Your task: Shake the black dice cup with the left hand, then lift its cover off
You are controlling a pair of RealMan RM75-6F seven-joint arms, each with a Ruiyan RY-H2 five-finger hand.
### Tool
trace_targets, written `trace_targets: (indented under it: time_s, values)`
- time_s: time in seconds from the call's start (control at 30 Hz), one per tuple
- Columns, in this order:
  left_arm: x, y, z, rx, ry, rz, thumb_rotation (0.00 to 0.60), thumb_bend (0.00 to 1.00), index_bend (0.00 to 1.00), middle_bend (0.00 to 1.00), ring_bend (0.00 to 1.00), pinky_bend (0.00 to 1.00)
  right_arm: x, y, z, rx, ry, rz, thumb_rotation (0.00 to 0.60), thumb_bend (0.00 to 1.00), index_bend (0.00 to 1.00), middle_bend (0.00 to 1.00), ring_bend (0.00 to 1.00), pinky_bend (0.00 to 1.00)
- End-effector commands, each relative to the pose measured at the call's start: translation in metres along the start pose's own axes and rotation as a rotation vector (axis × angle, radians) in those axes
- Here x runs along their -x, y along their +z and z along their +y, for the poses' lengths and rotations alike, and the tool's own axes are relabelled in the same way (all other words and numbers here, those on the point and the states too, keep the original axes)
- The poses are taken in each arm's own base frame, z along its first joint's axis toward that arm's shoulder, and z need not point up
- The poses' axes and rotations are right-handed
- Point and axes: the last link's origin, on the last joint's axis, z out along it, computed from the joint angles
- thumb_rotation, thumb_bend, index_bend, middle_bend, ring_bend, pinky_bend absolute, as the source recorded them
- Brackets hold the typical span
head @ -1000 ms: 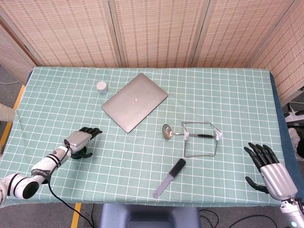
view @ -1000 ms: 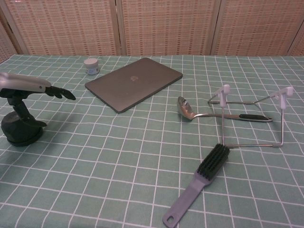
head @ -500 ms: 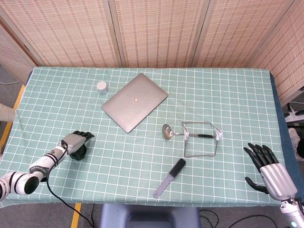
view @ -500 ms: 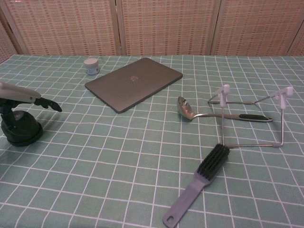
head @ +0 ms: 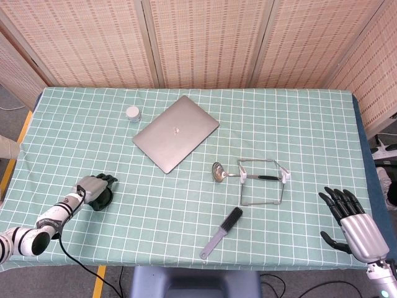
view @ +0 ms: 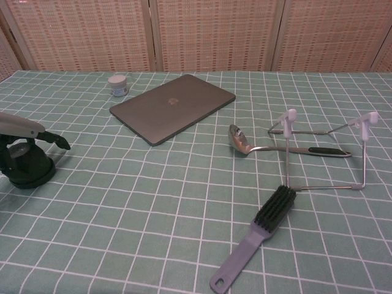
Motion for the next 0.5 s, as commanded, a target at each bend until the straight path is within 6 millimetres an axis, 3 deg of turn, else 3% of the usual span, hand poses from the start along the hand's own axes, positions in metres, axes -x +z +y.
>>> trace_targets:
  time_s: [0.03,0.5]
  values:
    - [0.0026,-0.0031,-0.0019,-0.006,0.02,0.002,0.6,0.31,0.09,0.06,0.0,0.21,0.0002,0.0001,-0.0004,0.0,0.0,-0.001,0.6,0.21,0.0,0.0,0.0,0.0]
    - [0.011,-0.0062,-0.0087,-0.032,0.043,0.011,0.6,0.3,0.18,0.14,0.05,0.29,-0.0008,-0.0011,-0.0005,-0.001,0.006,0.002,0.6,0.21,0.0,0.0,0.0,0.0]
